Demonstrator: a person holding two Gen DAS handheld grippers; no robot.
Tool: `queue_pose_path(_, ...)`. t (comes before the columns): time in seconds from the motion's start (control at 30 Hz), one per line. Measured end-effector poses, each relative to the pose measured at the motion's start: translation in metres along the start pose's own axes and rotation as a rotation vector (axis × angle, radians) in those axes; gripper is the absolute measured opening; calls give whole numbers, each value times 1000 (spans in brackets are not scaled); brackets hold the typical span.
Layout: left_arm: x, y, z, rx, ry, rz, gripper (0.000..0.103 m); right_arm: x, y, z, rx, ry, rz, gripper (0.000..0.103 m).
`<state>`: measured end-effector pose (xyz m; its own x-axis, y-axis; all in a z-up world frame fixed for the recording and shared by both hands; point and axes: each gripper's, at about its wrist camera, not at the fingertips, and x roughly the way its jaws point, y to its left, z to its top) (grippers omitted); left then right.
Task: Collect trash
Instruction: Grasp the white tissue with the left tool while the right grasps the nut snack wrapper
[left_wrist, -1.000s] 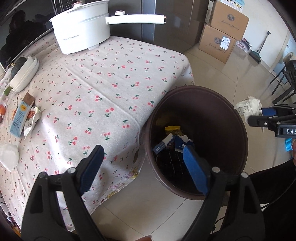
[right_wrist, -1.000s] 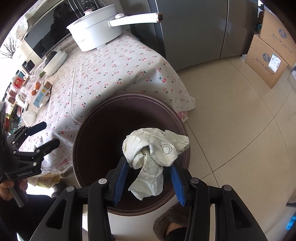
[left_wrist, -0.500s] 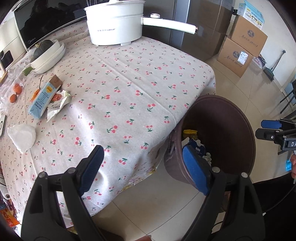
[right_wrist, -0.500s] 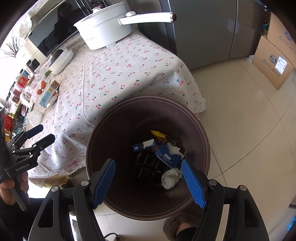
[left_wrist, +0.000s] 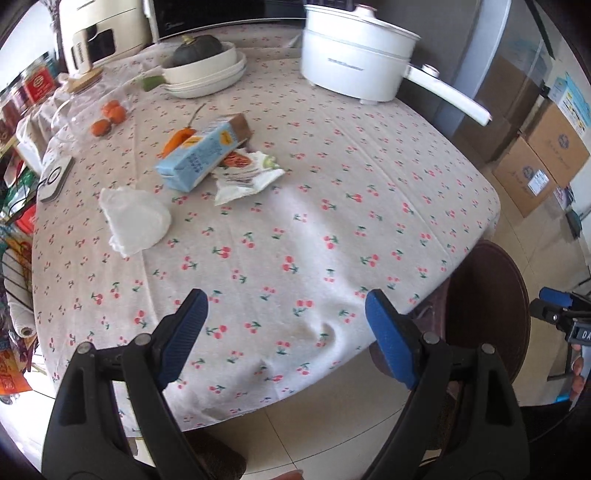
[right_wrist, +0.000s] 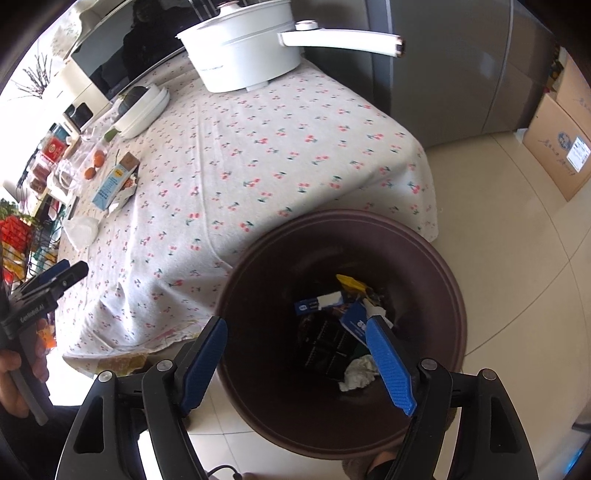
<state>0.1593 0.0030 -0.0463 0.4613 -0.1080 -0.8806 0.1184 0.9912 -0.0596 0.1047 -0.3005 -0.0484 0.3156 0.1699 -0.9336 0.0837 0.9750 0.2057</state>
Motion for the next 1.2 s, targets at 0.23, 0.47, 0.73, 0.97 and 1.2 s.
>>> queue_pose_path(0.23, 18, 71, 14, -203, 13, 51, 87, 14, 42, 22, -61, 8, 2, 80)
queue_pose_path(0.47, 45, 104, 32, -267, 24, 93, 83, 33, 89, 51, -80, 3, 47, 80)
queue_pose_path(0.73, 79, 120, 44, -304, 94, 117, 59, 72, 132, 76, -92, 30, 65, 80)
queue_pose_path(0.97, 84, 133, 43, -372, 122, 63, 15, 96, 160, 97, -94, 16, 87, 80)
queue_pose_path(1.2, 66, 147, 32, -388, 116, 51, 11, 120, 198, 118, -54, 4, 204, 80)
